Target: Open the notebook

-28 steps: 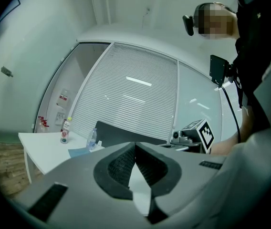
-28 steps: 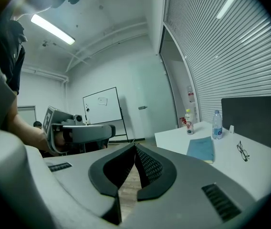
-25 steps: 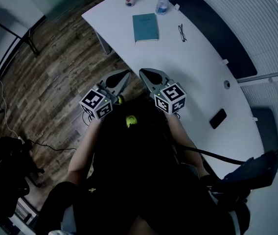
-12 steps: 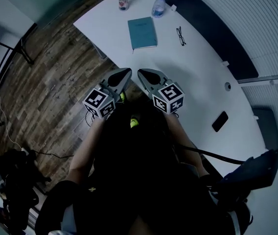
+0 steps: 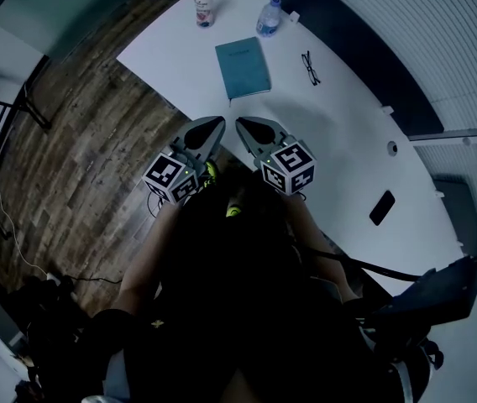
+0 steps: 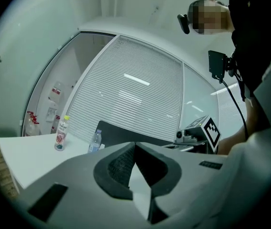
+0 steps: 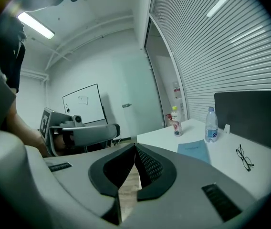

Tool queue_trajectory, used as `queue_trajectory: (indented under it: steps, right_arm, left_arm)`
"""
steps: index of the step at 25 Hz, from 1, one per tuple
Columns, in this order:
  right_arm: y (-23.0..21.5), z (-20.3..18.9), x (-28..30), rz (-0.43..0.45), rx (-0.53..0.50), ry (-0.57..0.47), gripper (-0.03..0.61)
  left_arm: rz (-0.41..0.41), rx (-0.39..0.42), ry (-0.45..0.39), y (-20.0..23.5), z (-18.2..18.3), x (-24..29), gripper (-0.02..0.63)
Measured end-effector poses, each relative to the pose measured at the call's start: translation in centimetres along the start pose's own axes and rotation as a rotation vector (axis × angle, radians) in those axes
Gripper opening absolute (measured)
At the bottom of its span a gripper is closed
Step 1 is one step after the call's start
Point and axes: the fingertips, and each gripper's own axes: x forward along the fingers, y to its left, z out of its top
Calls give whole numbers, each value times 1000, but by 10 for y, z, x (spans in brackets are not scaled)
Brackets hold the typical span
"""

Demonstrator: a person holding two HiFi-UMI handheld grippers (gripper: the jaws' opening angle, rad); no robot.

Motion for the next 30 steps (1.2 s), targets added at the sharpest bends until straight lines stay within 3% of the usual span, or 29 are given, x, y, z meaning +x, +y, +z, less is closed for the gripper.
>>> queue_trajectory:
  steps: [12, 30]
  right_arm:
    - [-27, 9, 41, -71, 35, 19, 11]
    - [-71, -3, 73, -91, 40, 93, 44]
  left_arm:
    - [-84, -42, 44, 41, -4, 17, 9]
    - [-68, -55, 51, 80, -13, 39, 17]
